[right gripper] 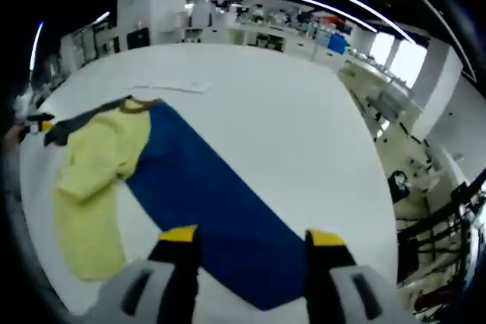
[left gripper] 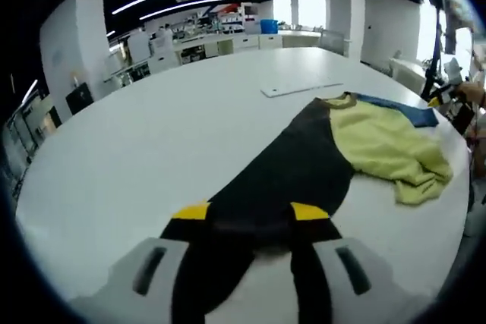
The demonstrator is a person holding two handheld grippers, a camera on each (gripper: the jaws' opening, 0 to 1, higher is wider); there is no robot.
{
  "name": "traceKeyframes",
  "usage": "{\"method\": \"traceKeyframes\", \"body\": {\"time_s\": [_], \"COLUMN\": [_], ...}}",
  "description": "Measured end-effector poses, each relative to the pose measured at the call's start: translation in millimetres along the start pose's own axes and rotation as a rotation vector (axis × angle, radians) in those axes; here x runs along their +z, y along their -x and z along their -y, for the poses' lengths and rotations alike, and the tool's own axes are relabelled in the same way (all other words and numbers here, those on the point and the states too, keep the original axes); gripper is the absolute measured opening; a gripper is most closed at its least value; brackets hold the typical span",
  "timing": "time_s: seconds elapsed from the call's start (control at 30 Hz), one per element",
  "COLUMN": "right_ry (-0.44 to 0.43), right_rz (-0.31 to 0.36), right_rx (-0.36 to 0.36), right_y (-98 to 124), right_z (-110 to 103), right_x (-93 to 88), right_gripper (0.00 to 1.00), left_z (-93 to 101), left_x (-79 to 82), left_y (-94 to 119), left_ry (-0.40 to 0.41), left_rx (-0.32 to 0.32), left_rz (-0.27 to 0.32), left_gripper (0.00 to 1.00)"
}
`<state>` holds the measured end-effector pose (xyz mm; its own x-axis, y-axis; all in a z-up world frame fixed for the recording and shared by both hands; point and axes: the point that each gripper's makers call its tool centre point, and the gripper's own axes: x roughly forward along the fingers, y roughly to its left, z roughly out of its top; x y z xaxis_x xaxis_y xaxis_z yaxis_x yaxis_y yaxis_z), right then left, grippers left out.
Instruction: Fold the garment on the visible template until the final outline fits inside the template.
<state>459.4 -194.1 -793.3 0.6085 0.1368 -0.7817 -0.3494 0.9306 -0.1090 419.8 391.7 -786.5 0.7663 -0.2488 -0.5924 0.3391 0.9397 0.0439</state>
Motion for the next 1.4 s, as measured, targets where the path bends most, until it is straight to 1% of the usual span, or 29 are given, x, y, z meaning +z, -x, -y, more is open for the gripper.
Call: {"method": "traceKeyframes", "body": {"time_s": [0.03, 0.07, 0.1, 0.13, 0.17, 0.2, 0.23, 0.3, 0.37, 0.47, 0.5, 0.6, 0.63, 0.7, 0.8, 0.87, 0.9, 0.97, 1.0, 1.03, 1.13, 1.23, 1.3, 1.33, 1.37, 1.4], "right_ry": [0.005, 0.005, 0.001, 0.005, 0.007, 0.006, 0.01, 0.011, 0.006, -0.017, -0.031, -0.031, -0.027, -0.019, -0.01, -0.004, 0.002, 0.009, 0.014, 0.015, 0.019, 0.028, 0.039, 0.054, 0.075, 0.077], "right_rz": [0.003, 0.006, 0.008, 0.006, 0.006, 0.006, 0.009, 0.01, 0.011, 0.005, -0.004, -0.009, -0.021, -0.033, -0.036, -0.035, -0.035, -0.043, -0.049, -0.05, -0.056, -0.057, -0.053, -0.047, -0.042, -0.046], "right_rx": [0.013, 0.029, 0.035, 0.056, 0.065, 0.072, 0.09, 0.129, 0.168, 0.226, 0.246, 0.264, 0.272, 0.284, 0.309, 0.321, 0.326, 0.337, 0.343, 0.346, 0.351, 0.345, 0.343, 0.343, 0.345, 0.339], "right_y": [1.9, -1.1, -0.3, 2.9, 4.2, 6.4, 8.0, 7.3, 12.8, 11.1, 11.6, 7.7, 6.0, 7.8, 10.6, 9.7, 9.4, 5.4, 7.9, 7.8, 3.3, 6.2, 5.0, 3.7, 3.1, 2.4], "right_z": [-5.8, -5.8, -8.9, -18.6, -23.0, -29.3, -37.8, -49.2, -69.2, -87.5, -96.3, -106.4, -110.6, -119.7, -135.0, -140.4, -142.8, -145.6, -150.1, -151.6, -150.1, -153.8, -154.1, -153.8, -154.2, -154.8], "right_x": [-0.4, 1.4, 1.6, 0.7, 0.3, -0.5, -0.7, -1.1, -4.7, -9.0, -12.7, -18.6, -22.6, -28.2, -33.8, -36.9, -38.3, -42.0, -45.9, -47.8, -52.1, -54.6, -55.4, -55.0, -54.9, -56.4], "right_gripper": [0.57, 0.59, 0.6, 0.6, 0.61, 0.62, 0.62, 0.64, 0.64, 0.64, 0.64, 0.64, 0.64, 0.63, 0.62, 0.59, 0.58, 0.53, 0.51, 0.49, 0.46, 0.42, 0.38, 0.34, 0.32, 0.31], "left_z": [1.0, 9.1, 15.4, 21.9, 31.5, 36.9, 39.0, 51.6, 59.9, 78.4, 81.9, 97.0, 107.9, 115.0, 130.6, 138.1, 138.7, 147.4, 153.8, 155.7, 168.2, 173.7, 178.0, 179.6, 180.6, 182.0], "left_x": [-1.0, -1.0, -0.2, 0.3, 1.7, 2.6, 3.1, 6.5, 7.0, 6.9, 5.6, 3.5, 4.1, 2.8, 0.8, -0.2, -1.7, -3.1, -4.6, -5.1, -6.6, -8.9, -12.0, -13.2, -15.3, -18.1], "left_y": [-1.6, -2.3, -2.3, -1.7, -0.3, 0.0, -0.9, -1.8, -1.4, 0.3, 0.5, 1.0, 1.9, 1.0, -0.8, -2.2, -3.8, -6.5, -8.1, -8.5, -11.2, -15.2, -19.0, -20.5, -22.4, -25.0], "left_ry": [-0.001, -0.009, -0.01, -0.021, -0.056, -0.068, -0.061, -0.042, -0.04, -0.023, -0.023, -0.034, -0.031, -0.038, -0.058, -0.061, -0.053, -0.041, -0.048, -0.052, -0.073, -0.083, -0.092, -0.088, -0.082, -0.077], "left_rx": [-0.012, -0.036, -0.042, -0.044, -0.053, -0.057, -0.07, -0.114, -0.129, -0.173, -0.192, -0.24, -0.26, -0.273, -0.305, -0.323, -0.33, -0.349, -0.361, -0.363, -0.378, -0.39, -0.396, -0.402, -0.408, -0.413], "left_rz": [0.005, 0.006, 0.007, 0.006, 0.008, 0.012, 0.011, 0.033, 0.036, 0.049, 0.049, 0.052, 0.054, 0.047, 0.042, 0.041, 0.043, 0.044, 0.039, 0.037, 0.026, 0.017, 0.005, 0.001, -0.005, -0.016], "left_gripper": [0.4, 0.41, 0.41, 0.39, 0.38, 0.38, 0.39, 0.41, 0.42, 0.42, 0.42, 0.41, 0.41, 0.4, 0.41, 0.4, 0.4, 0.4, 0.39, 0.38, 0.35, 0.34, 0.32, 0.31, 0.29, 0.27]}}
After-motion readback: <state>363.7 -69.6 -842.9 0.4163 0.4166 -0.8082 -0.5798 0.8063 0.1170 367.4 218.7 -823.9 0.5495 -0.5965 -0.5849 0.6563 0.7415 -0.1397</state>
